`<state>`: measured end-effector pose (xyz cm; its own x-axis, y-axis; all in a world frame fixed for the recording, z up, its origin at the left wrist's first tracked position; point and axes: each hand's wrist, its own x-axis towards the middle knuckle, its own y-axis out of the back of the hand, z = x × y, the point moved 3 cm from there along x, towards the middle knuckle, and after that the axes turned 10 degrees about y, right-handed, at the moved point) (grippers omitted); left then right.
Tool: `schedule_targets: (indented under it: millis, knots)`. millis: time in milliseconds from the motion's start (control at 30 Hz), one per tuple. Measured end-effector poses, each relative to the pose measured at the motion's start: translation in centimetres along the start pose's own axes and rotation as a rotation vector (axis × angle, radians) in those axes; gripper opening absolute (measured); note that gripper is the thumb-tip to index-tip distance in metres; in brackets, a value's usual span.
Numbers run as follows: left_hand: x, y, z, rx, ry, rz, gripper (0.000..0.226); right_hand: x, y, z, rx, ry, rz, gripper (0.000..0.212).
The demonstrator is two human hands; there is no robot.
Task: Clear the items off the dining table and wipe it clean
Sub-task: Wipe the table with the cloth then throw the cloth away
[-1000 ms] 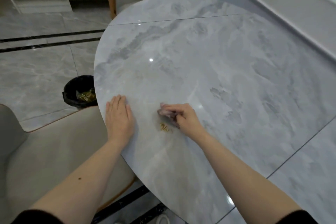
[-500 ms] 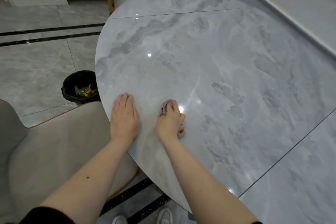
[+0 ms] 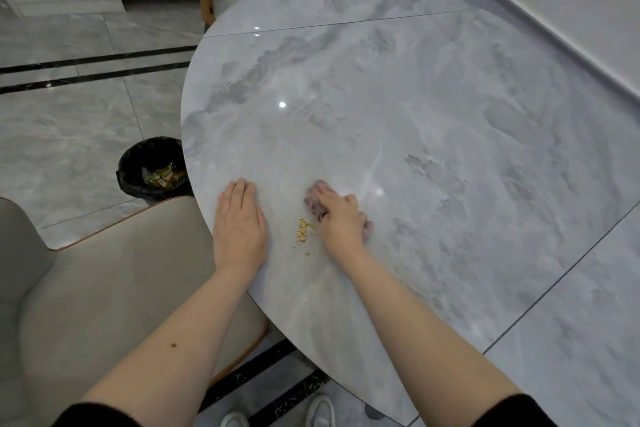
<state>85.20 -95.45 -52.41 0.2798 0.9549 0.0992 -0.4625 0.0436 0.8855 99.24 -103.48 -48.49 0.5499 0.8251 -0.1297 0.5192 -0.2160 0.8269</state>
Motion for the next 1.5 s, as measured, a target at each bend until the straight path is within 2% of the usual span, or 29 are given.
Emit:
schedule_targets:
  millis: [33, 67, 100, 167, 233, 300, 400, 467, 567, 700, 800, 867, 1000, 1067, 1167, 1300, 1500]
  knots:
    - [0.0, 0.0, 0.0, 0.009, -0.003, -0.006, 0.043, -0.9, -1.0, -0.5, 0.063, 0.162, -0.077, 0.046]
    - [-0.1, 0.1, 0.0, 0.016, -0.006, -0.014, 0.044, -1.8, -1.6, -0.5, 0.074, 0.364, -0.084, 0.045]
    - [-0.1, 0.1, 0.0, 0.023, -0.011, -0.026, 0.045, -2.2, -1.3, 0.5, 0.017, 0.458, -0.022, 0.045]
    - [-0.2, 0.1, 0.1, 0.050, -0.024, -0.043, 0.047, -3.4, 0.8, 3.1, -0.028, 0.327, 0.031, 0.049]
    - [-0.2, 0.1, 0.0, 0.071, -0.025, -0.052, 0.048, -5.3, 2.2, 6.0, -0.109, -0.010, 0.147, 0.049]
    - [-0.3, 0.1, 0.1, 0.080, -0.022, -0.059, 0.049, -6.7, 1.8, 6.3, -0.017, -0.253, 0.180, 0.045]
    - [-0.3, 0.0, 0.1, 0.083, -0.017, -0.054, 0.050, -6.3, -0.5, 3.4, -0.102, -0.244, 0.178, 0.058]
    - [-0.2, 0.0, 0.1, 0.085, -0.009, -0.051, 0.050, -5.4, -1.6, 1.3, -0.115, -0.290, 0.254, 0.064]
    - [0.0, -0.2, 0.0, 0.094, -0.005, -0.043, 0.050, -3.2, -3.2, -1.5, -0.036, -0.327, 0.268, 0.053]
    - [0.2, -0.2, -0.1, 0.094, -0.018, -0.058, 0.055, 0.0, -2.8, -2.2, 0.240, -0.177, 0.210, 0.039]
    - [0.2, 0.0, -0.2, 0.086, -0.033, -0.077, 0.048, -0.5, 0.0, -1.1, 0.087, 0.079, 0.207, 0.048]
    - [0.3, 0.4, -0.2, 0.053, -0.040, -0.085, 0.048, -2.1, 1.4, 0.2, 0.019, 0.325, 0.206, 0.054]
    - [0.1, 1.3, -1.1, -0.001, -0.019, -0.043, 0.048, -6.4, 1.7, 4.3, -0.133, 0.866, 0.052, 0.045]
    - [0.4, 1.5, -1.8, 0.010, 0.042, -0.013, 0.048, -7.8, 1.3, 5.7, -0.186, 1.041, -0.096, 0.041]
    - [1.4, 1.2, -2.4, 0.035, 0.097, -0.007, 0.050, -7.4, 0.0, 6.1, -0.297, 1.121, -0.267, 0.051]
    - [1.7, 0.8, -2.2, 0.050, 0.107, 0.003, 0.058, -4.5, -0.8, 4.5, -0.353, 1.128, -0.262, 0.049]
    - [1.8, 0.6, -2.5, 0.061, 0.100, 0.039, 0.058, 1.1, -2.1, 2.0, -0.388, 1.108, -0.261, 0.041]
